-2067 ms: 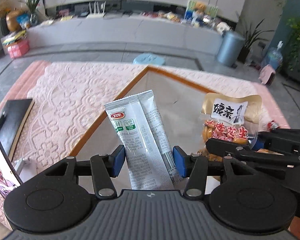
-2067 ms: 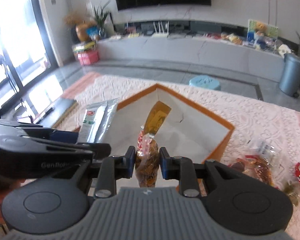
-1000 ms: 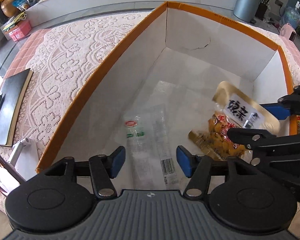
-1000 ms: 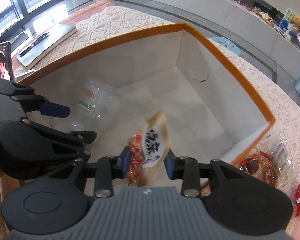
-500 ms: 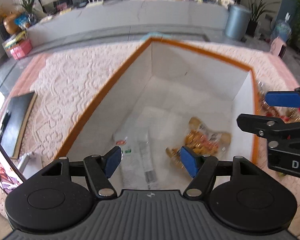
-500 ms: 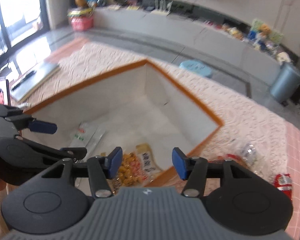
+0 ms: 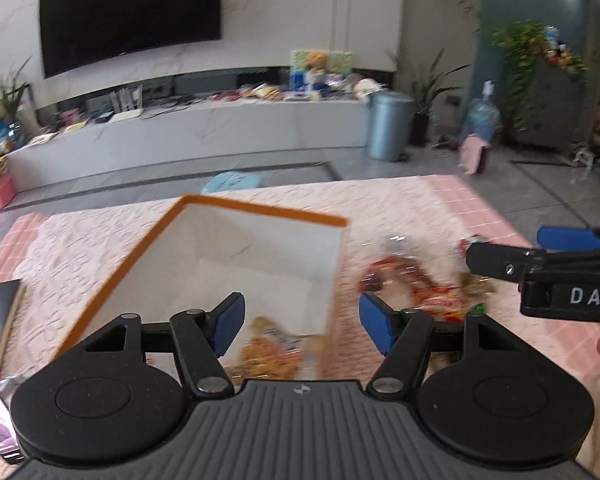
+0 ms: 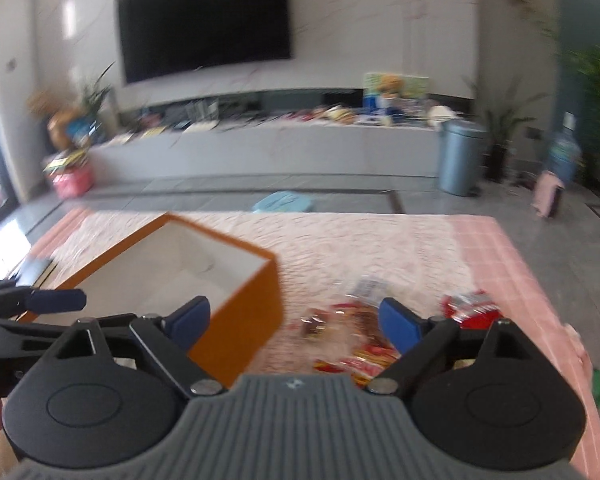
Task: Organize snacks
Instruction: 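Move the left tool to the Mimi bag while the right tool reaches the dark bag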
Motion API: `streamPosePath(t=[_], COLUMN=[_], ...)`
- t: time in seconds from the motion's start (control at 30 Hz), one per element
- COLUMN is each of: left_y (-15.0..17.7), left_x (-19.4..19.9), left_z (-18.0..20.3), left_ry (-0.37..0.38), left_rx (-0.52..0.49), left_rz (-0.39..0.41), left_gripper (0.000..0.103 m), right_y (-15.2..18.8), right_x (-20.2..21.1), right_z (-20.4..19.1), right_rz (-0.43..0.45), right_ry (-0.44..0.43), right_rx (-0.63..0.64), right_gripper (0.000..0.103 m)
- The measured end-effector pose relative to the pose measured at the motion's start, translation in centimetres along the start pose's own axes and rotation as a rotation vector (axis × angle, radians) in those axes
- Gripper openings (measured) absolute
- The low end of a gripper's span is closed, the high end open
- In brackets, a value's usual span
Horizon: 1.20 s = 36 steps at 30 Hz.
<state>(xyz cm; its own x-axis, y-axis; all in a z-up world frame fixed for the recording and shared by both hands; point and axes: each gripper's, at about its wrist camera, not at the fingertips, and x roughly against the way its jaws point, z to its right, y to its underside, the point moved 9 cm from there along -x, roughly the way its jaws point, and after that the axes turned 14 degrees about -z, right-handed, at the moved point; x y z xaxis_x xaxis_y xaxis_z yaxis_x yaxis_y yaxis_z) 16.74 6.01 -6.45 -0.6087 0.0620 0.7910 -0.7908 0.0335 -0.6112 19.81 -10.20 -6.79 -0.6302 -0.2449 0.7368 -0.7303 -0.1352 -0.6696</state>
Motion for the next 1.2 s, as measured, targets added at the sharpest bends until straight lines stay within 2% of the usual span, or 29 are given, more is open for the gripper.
streamPosePath(t=[0.17,0.3,0.47,0.63,0.73,0.87,1.03,1.2], left_y=[-0.1,-0.2,0.6,1.9,2.4,3.4,4.7,4.6], left_x=[-0.1,-0.7,-1.6,-3.5,-4.8,-6.4,-7.7,-8.9], left_z=[3.3,5.9,9.8,12.1,12.6,12.7,13.0,12.3], left_ry=[0.074,0.143,0.146,0.175,0.161,0.182,0.167,0.195], left_rx=[-0.020,-0.022,-0.094,-0.140,-0.175,-0.169,-0.236,-0.220], left_rz=[0.023,0.033,0.053,-0.012,-0.074,-0.166,-0.240,-0.280], left_gripper=[0.076,0.076,0.076,0.076,0.076,0.076,0.068,0.062], right_y=[2.5,4.9,7.1,8.8,9.6,10.3,10.6,10.3], right_x=[1.5,1.8,1.3,-0.6,-2.1,-4.2,-6.2,-8.1], right_z=[4.1,7.2,10.0,12.2,12.8,13.1,13.0,12.6], right_rz=[0.017,-0.009,-0.037,-0.113,-0.172,-0.240,-0.292,-0.345], right_ry=[0.050,0.108,0.169,0.171,0.177,0.177,0.147,0.082], right_rx=[-0.113,-0.171,-0.195,-0.215,-0.206,-0.166,-0.132,-0.108], right_gripper=[0.091,0.091,0.091,0.091,0.091,0.091,0.088,0.084])
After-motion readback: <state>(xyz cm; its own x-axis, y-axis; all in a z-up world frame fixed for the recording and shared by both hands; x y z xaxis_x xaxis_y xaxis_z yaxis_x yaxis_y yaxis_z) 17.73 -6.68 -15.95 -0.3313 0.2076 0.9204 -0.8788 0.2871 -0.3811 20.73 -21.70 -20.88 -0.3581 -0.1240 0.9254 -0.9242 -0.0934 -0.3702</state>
